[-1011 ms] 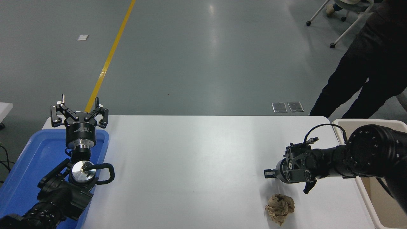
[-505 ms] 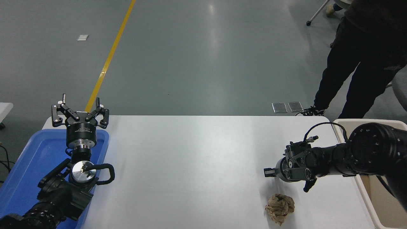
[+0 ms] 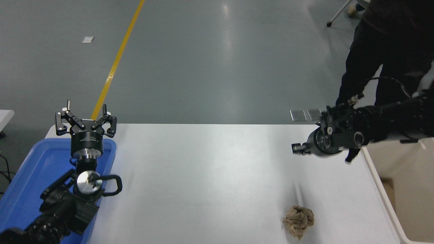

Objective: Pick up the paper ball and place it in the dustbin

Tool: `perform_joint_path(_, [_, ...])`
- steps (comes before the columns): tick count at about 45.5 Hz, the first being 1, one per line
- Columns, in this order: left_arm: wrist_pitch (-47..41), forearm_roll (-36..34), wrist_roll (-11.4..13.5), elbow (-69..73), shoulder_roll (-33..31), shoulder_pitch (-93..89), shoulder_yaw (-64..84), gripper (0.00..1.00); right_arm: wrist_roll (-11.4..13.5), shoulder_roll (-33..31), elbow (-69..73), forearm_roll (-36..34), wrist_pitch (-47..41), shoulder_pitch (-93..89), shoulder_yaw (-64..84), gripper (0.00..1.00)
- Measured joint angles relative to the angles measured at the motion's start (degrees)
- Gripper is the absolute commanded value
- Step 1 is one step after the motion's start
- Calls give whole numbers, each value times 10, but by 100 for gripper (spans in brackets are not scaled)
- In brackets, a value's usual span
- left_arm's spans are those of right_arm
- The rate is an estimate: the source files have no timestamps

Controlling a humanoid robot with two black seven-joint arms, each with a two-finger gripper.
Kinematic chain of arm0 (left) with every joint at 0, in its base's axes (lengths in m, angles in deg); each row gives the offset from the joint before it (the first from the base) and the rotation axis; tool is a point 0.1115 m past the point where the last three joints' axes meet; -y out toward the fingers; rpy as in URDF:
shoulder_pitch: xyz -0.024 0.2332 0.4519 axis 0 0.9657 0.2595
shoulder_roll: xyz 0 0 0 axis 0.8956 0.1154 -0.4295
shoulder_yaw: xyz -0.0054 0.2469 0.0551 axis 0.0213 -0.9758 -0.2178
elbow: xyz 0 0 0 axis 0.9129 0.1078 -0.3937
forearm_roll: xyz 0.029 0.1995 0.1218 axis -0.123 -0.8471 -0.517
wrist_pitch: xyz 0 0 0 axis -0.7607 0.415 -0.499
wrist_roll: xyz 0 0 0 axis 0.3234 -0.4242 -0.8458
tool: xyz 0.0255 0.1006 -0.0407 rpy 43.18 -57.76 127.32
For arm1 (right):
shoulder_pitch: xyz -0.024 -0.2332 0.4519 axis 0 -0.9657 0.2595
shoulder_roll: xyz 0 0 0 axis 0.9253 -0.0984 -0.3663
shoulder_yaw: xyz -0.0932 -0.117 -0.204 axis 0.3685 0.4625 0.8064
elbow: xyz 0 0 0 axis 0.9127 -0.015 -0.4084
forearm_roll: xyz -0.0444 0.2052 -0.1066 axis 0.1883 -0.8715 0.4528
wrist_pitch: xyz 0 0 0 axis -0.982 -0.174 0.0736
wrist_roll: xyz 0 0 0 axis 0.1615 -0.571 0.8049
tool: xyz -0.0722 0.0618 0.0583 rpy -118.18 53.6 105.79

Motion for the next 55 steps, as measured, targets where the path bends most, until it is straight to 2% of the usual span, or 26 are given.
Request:
perform_joint_path(17, [-1,0,1,0,0,0,0,99,-1,-130,58,7,-218,267,-4,100])
perform_joint_path(26, [-1,0,1,1,1,0,0,99,-2,-177,117,7,-277,363,-3,100])
perform_joint_path(42, [-1,0,1,1,1,0,0,99,-6,-165,211,1,-307,411,-4,100])
perform_joint_path(50, [-1,0,0,0,1,0,0,99,-8,-147,222,0,-309,352,-6,100])
perform_joint_path(55, [-1,0,0,0,1,0,0,99,-8,-138,220,1,-269,276,-7,100])
